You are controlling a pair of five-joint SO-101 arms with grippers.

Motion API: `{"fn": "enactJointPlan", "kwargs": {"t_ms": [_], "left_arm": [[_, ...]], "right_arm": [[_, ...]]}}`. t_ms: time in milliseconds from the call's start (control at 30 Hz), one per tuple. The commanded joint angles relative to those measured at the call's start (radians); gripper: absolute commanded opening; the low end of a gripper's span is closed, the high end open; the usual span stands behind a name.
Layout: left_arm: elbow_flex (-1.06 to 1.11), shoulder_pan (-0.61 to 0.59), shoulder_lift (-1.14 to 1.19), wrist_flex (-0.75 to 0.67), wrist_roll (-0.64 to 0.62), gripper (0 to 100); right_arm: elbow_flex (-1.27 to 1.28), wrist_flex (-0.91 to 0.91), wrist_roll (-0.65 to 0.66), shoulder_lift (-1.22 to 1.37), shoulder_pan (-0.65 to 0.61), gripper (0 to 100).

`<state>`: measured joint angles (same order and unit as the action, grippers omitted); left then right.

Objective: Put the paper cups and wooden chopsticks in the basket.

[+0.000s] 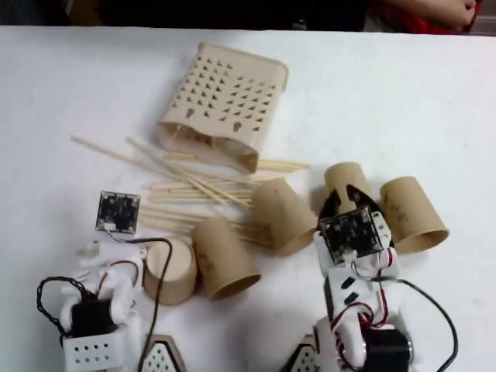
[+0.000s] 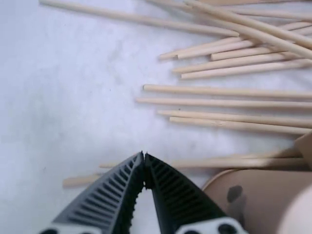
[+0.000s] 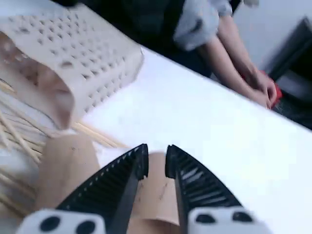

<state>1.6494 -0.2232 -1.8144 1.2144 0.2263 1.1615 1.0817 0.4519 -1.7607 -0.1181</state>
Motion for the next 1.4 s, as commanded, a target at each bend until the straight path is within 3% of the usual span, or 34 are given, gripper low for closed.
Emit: {"fn": "enactJointPlan", "kwargs": {"t_ms": [0,267,467,533,700,1133,1367], "left_arm": [[-0.063,-0.012,-0.008,0.005,0.011,2],[-0.063,-0.058,-0.008,0.002,0.011,2],[-0.064,-0.061,-0.008,0.002,0.011,2],[-0.064,-0.061,-0.008,0.000,0.011,2],[-0.063,-0.061,-0.008,-0.003,0.011,2],[-0.061,-0.061,-0.008,-0.003,0.011,2],[-0.061,-0.061,-0.008,-0.003,0.011,2]], "right_arm": [[-0.170,-0.019,0.009,0.180,-0.087,9.1],[-0.496,-0.018,0.008,0.829,-0.265,10.7],[-0.672,-0.038,0.005,1.208,-0.318,29.3],[-0.707,-0.077,-0.021,1.307,-0.332,30.9],[-0.735,-0.245,-0.123,1.494,-0.332,30.8],[-0.735,-0.545,-0.129,1.787,-0.325,30.7],[-0.736,-0.674,-0.129,1.844,-0.292,13.9]]}}
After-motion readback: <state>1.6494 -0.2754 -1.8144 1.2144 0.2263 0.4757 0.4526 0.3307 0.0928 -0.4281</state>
